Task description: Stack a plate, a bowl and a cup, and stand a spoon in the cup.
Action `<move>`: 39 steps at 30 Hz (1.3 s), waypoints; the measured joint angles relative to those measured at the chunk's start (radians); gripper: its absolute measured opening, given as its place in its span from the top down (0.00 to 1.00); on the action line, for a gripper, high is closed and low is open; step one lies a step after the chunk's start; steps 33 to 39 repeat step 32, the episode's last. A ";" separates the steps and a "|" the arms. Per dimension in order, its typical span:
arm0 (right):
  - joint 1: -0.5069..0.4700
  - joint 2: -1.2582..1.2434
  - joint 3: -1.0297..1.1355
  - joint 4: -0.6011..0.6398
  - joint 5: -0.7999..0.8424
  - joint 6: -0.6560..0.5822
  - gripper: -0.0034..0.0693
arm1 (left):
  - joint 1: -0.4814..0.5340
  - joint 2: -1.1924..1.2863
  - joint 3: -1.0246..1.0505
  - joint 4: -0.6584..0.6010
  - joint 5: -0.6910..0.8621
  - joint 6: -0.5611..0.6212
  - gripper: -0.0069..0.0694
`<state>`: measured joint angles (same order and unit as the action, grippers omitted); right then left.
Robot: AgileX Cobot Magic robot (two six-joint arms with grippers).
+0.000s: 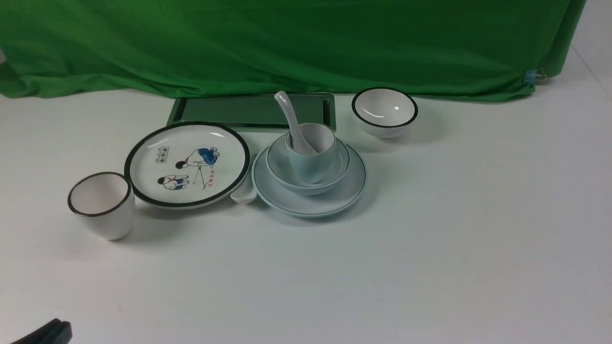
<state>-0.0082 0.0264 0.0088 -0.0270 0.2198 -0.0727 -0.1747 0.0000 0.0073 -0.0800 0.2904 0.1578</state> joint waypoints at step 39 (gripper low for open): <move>0.000 0.001 0.000 0.000 0.000 0.000 0.63 | 0.000 0.000 0.000 0.008 0.000 0.000 0.95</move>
